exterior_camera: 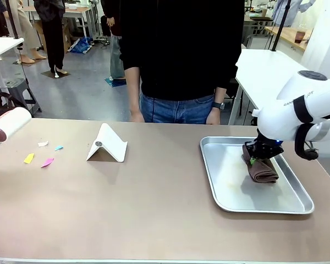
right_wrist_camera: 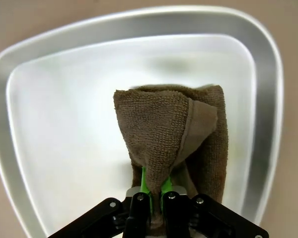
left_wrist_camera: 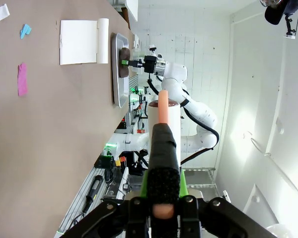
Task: Clean the surface of the table.
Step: If a person points to the right, clean the right side of the table with your right hand, and if they point to the left, clean the left side with your left hand.
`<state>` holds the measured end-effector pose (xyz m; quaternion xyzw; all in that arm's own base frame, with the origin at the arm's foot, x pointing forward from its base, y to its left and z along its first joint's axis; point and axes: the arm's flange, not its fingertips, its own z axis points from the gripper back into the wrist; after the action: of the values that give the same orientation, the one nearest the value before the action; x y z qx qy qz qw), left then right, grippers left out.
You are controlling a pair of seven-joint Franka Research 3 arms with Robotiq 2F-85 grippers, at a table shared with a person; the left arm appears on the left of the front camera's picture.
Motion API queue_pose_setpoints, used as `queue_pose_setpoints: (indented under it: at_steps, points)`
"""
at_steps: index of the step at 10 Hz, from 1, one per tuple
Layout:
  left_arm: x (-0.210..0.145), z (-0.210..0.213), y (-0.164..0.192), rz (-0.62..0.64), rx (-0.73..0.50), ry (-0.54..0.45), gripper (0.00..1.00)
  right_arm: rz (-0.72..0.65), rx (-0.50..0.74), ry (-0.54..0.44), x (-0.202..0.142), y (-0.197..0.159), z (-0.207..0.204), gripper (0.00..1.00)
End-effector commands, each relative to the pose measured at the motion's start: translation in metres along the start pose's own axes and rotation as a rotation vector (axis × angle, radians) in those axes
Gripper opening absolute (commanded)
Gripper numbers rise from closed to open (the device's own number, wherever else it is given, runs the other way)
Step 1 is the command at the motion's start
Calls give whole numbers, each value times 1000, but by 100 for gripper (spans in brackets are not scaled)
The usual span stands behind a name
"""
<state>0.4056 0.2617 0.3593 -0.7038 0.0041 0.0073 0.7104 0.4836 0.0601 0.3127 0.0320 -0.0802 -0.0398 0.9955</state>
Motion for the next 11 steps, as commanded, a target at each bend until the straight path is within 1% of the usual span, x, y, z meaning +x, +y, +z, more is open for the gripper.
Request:
queue_pose_setpoints:
  at_steps: [1, 3, 4, 5, 6, 8, 10, 11]
  points:
    - [-4, 1, -3, -19, -5, 9, 0, -65, -71, 42, -10, -27, -16, 7]
    - [-4, 1, -3, -19, -5, 9, 0, -94, -45, 32, -11, -39, -12, 7]
    - [-4, 1, -3, -19, -5, 9, 0, -110, 1, 20, -11, -47, -5, 7]
    - [-4, 1, -3, -19, -5, 9, 0, -117, 123, -6, -11, -60, 10, 7]
    - [-4, 1, -3, -19, -5, 9, 0, -134, 296, -36, -13, -82, 28, 7]
    - [-4, 1, -3, -19, -5, 9, 0, -172, 596, -48, -19, -126, 51, 7]
    - [-4, 1, -3, -19, -5, 9, 0, -156, 894, -69, -29, -160, 61, 7]
    - [-4, 1, -3, -19, -5, 9, 0, -144, 1025, -50, -32, -175, 58, 7]
